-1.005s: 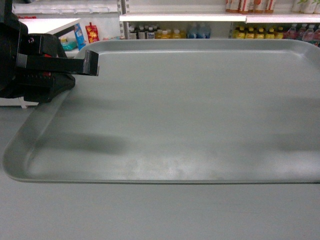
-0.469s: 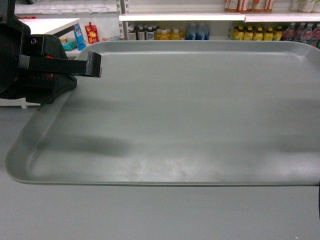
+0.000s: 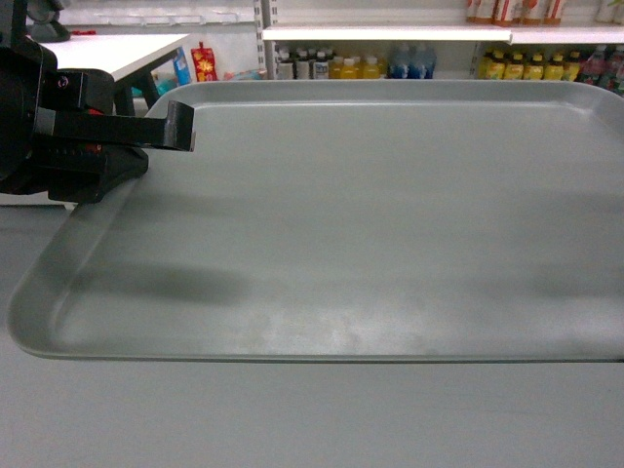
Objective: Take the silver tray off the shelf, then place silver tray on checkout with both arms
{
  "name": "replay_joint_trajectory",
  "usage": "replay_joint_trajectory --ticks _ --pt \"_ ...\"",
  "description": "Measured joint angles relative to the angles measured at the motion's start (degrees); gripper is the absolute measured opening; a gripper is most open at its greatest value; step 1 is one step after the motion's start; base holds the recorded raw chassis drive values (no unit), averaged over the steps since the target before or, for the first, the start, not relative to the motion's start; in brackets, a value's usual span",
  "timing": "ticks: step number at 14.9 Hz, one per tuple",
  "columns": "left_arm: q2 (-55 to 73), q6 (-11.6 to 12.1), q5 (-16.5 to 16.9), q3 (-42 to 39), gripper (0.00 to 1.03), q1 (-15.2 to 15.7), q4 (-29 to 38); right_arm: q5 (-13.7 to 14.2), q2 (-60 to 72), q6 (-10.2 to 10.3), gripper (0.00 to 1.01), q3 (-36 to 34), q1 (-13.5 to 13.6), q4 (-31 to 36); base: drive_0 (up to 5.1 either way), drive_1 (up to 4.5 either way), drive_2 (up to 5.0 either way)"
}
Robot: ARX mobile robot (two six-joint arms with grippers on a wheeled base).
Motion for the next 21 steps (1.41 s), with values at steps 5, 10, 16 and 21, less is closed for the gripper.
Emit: replay_joint_trajectory --ticks 5,10,16,21 --pt "0.02 0.00 -0.02 0.00 0.03 0.00 0.11 0.00 -0.02 0.00 0.03 0.00 0.02 0.00 0.0 0.00 0.0" --pt "0.02 0.00 -0.02 0.00 0.03 0.00 0.02 0.00 0.04 0.00 0.03 0.00 -0.02 -0.09 0.0 0.00 0.0" --pt "0.07 0.00 0.00 0.00 0.03 0.00 0.22 -0.02 0.02 0.00 0.03 0.00 -0.02 0.07 -4.1 1.94 1.9" --pt "0.11 0.00 0.02 0.02 0.03 0.00 0.07 -0.04 0.04 0.00 0.03 0.04 -0.02 -0.02 -4.9 2.47 2.5"
